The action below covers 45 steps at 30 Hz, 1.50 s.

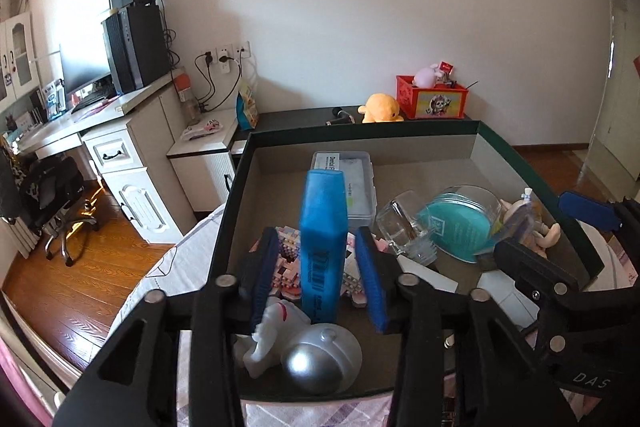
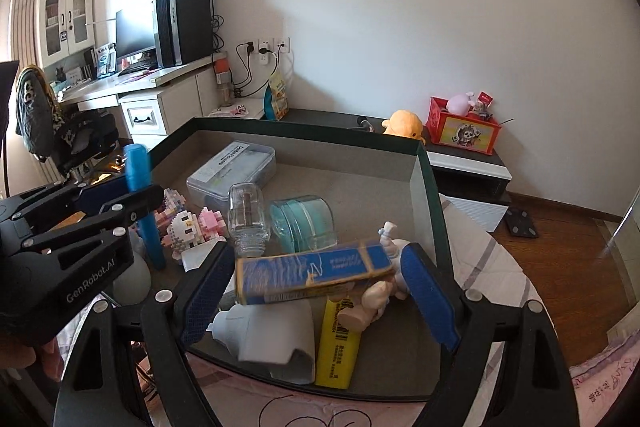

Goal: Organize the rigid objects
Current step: 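Carry the highlighter and toothbrush box into the pink box and open both tools, then withdraw both tools from the pink box back toward the remaining items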

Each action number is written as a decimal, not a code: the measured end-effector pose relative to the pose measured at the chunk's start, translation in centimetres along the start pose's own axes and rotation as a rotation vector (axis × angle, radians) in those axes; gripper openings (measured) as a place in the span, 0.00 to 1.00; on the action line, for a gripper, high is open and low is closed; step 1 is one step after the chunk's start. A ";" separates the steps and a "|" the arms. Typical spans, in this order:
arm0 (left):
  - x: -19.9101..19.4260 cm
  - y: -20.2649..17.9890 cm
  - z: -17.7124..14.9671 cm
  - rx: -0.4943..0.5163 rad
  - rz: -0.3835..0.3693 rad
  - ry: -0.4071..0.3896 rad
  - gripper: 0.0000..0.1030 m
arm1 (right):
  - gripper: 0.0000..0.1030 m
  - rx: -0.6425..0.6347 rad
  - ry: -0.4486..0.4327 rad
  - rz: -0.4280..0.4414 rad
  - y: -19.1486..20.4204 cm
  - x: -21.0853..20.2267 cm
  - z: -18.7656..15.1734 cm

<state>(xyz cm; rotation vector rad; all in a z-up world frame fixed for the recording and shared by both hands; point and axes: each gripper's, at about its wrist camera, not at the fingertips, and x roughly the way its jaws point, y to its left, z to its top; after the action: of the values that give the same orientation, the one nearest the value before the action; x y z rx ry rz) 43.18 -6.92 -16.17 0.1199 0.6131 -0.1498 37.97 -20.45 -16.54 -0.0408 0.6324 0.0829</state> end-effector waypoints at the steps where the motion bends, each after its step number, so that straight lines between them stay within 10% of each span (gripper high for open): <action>1: -0.9 0.1 0.0 -0.002 0.010 -0.020 0.63 | 0.90 0.001 -0.015 -0.009 0.0 -0.6 0.1; 7: -8.5 1.5 -0.4 -0.026 0.075 -0.163 1.00 | 1.00 0.017 -0.116 -0.016 0.3 -6.7 0.5; 24: -31.3 2.0 -7.7 -0.086 0.130 -0.446 1.00 | 1.00 0.042 -0.411 -0.050 5.7 -28.7 -5.9; 45: -38.5 1.1 -9.7 -0.090 0.130 -0.547 1.00 | 1.00 0.029 -0.512 -0.084 7.1 -36.1 -8.1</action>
<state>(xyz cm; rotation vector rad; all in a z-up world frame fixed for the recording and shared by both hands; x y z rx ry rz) 6.76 -0.33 -1.63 0.0278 0.0658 -0.0244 3.54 -16.19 -1.81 -0.0169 0.1194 0.0016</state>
